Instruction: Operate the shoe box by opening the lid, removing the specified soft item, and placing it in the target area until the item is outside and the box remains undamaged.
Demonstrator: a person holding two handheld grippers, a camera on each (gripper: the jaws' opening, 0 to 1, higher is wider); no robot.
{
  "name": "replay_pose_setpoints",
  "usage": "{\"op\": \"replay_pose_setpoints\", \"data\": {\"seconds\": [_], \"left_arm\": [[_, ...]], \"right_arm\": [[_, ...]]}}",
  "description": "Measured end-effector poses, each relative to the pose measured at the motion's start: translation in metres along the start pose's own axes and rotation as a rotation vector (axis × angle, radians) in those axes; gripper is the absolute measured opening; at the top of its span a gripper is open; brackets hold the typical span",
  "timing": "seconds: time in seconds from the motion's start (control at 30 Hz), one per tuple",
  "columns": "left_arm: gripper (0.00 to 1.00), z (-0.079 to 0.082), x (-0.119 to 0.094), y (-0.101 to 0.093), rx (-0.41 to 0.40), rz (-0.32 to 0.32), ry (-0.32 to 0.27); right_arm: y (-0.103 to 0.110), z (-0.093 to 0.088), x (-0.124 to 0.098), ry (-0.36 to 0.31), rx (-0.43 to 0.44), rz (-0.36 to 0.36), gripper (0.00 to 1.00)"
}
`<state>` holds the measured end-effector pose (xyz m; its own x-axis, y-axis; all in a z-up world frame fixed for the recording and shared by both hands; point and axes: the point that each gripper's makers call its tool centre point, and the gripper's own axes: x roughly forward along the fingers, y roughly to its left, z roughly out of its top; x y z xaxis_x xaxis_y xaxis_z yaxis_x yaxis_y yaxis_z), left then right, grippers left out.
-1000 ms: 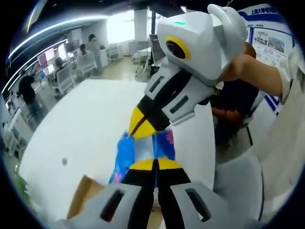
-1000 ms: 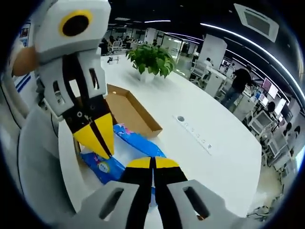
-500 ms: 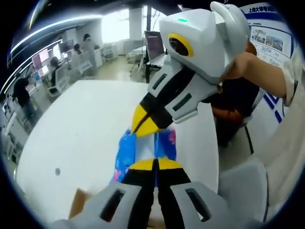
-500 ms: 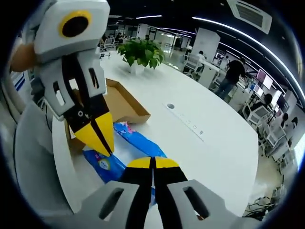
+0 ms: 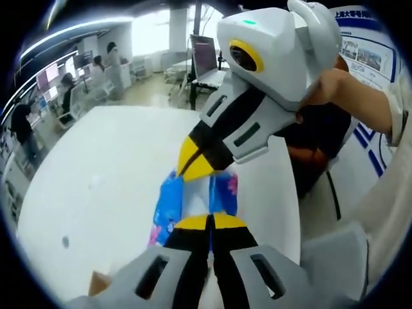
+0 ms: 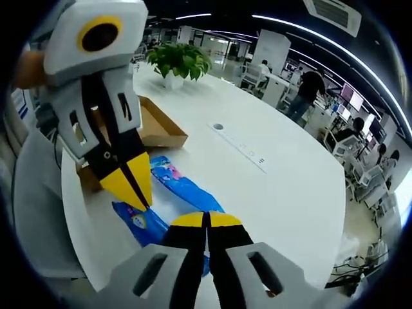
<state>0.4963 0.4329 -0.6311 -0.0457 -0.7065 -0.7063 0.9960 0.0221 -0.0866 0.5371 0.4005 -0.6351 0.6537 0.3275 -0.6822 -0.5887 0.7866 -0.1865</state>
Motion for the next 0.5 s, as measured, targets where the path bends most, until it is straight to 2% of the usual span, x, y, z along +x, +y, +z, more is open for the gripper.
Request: {"op": "replay_pose_setpoints", "data": {"seconds": [0.5], "left_arm": [[0.00, 0.012, 0.046, 0.004, 0.005, -0.077, 0.013]], "right_arm": [[-0.029, -0.035, 0.008, 0.054, 0.017, -0.012, 0.00]]}}
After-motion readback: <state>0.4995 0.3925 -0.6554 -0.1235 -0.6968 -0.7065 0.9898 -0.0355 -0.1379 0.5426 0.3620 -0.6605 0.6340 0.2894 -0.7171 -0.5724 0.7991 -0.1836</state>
